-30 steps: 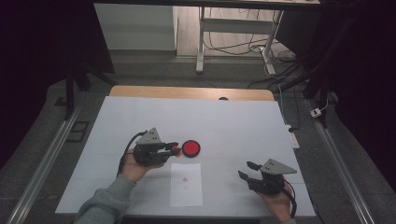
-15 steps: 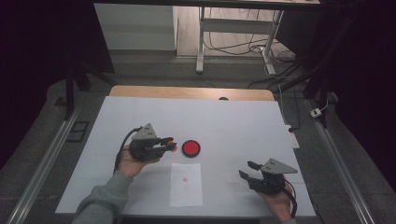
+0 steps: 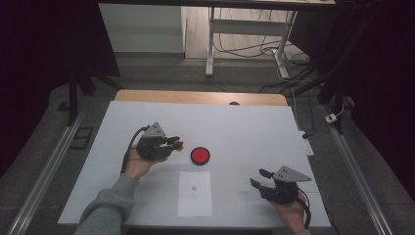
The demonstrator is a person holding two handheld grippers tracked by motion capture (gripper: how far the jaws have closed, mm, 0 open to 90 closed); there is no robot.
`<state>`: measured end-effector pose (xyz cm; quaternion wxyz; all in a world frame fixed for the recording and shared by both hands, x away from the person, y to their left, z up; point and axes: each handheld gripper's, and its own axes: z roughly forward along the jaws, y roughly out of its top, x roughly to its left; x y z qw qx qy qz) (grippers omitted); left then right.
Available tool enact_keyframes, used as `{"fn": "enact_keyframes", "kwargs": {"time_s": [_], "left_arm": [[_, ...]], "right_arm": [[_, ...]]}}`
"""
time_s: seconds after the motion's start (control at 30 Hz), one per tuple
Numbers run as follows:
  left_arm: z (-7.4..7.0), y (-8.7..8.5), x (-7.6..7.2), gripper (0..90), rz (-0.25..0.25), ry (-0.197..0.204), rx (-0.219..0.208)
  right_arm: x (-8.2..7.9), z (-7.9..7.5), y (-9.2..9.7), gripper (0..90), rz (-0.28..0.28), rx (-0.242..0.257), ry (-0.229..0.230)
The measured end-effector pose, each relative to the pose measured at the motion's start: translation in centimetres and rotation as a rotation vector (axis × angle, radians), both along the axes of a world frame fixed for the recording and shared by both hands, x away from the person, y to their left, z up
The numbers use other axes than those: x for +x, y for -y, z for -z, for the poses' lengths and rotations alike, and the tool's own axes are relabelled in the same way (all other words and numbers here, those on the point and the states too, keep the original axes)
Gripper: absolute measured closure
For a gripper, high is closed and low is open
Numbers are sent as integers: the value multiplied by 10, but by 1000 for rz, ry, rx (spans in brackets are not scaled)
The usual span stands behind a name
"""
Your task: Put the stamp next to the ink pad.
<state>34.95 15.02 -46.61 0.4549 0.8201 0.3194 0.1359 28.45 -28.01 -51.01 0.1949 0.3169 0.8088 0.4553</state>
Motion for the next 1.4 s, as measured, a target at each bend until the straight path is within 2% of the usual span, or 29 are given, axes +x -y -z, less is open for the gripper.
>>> {"fn": "enact_keyframes", "kwargs": {"time_s": [0.3, 0.47, 0.97, 1.07, 1.2, 1.4], "left_arm": [[16, 4, 20, 720, -24, -36, 43], [29, 9, 29, 719, -27, -61, 85], [49, 23, 39, 717, -23, -92, 150], [53, 22, 40, 716, -44, -79, 180], [58, 18, 42, 715, -63, -85, 173], [61, 16, 43, 709, -57, -102, 160]], "right_arm": [[0, 0, 0, 455, 2, -1, 0], [0, 1, 0, 455, -2, 1, -4], [0, 2, 0, 453, -1, -1, -5], [0, 2, 0, 453, -1, -1, -3], [0, 2, 0, 450, 0, 1, -5], [0, 2, 0, 449, 1, 4, -3]]}}
